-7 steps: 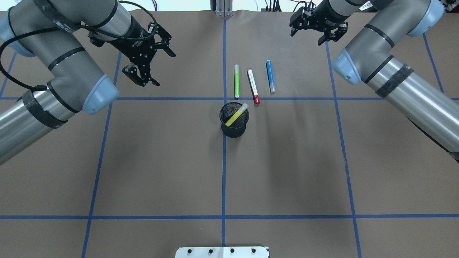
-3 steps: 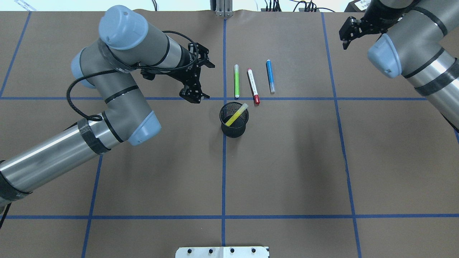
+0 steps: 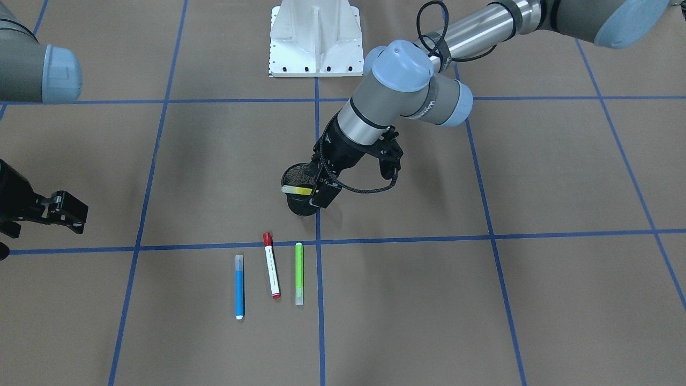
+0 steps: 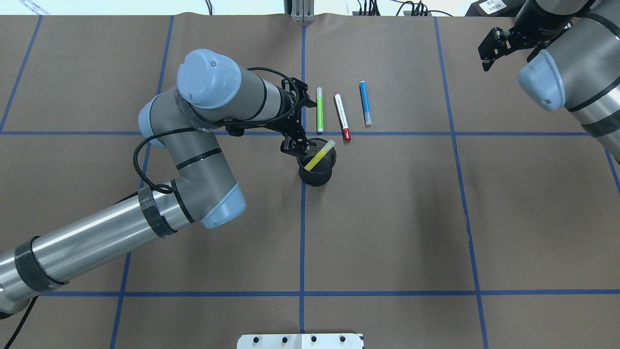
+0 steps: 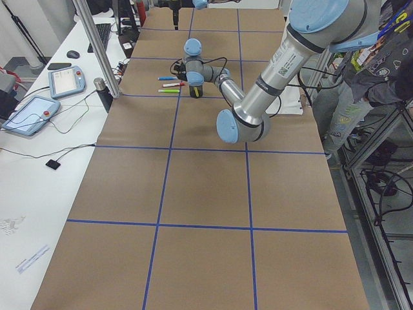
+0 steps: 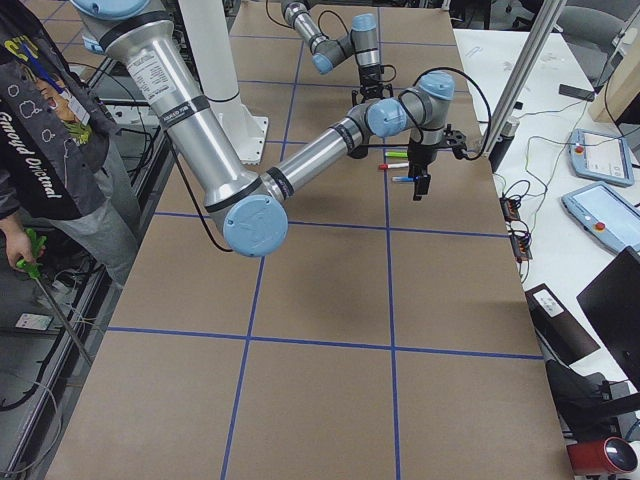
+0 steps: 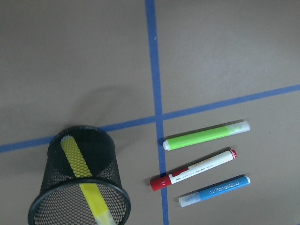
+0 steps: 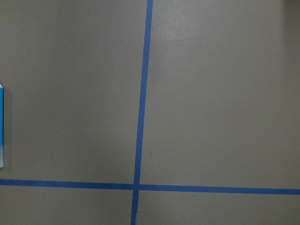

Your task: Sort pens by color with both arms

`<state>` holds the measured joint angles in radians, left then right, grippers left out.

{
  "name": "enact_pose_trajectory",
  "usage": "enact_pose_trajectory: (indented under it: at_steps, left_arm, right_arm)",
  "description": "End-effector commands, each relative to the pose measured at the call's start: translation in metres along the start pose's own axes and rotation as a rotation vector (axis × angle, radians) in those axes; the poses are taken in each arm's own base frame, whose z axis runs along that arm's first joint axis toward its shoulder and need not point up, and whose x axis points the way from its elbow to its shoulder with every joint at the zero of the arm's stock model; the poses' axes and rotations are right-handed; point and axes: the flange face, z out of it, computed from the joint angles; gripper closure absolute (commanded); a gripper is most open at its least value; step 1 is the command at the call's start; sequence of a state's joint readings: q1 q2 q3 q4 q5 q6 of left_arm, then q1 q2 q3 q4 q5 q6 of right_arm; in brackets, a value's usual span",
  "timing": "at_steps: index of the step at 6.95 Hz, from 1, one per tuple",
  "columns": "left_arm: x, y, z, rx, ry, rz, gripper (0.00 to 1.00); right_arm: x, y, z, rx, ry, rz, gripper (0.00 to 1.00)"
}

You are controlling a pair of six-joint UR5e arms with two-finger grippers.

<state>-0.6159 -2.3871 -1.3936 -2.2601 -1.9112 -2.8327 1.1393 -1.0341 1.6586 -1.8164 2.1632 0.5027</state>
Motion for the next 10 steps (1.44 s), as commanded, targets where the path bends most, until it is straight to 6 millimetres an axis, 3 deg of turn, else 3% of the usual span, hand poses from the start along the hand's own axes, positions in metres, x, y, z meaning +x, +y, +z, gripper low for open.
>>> enact_pose_trajectory:
  at_steps: [1, 4, 7, 8, 10]
  left_arm:
    - [-0.03, 0.009, 0.023, 0.007, 0.015, -0.007, 0.21]
    - [-0.047, 0.019, 0.037, 0.012, 0.013, -0.029, 0.31]
    - [-0.041, 0.028, 0.045, 0.018, 0.025, -0.031, 0.37]
    - [-0.04, 0.028, 0.046, 0.023, 0.024, -0.032, 0.44]
    - [-0.041, 0.028, 0.046, 0.02, 0.025, -0.028, 0.72]
  right_arm:
    - [0.008, 0.011, 0.002, 0.001, 0.004, 0.002, 0.0]
    - [0.032, 0.023, 0.023, 0.029, -0.01, -0.025, 0.0]
    - [0.031, 0.023, 0.022, 0.032, -0.01, -0.02, 0.0]
    - [0.03, 0.023, 0.02, 0.038, -0.006, -0.021, 0.0]
    - [0.026, 0.021, 0.017, 0.043, -0.009, -0.024, 0.0]
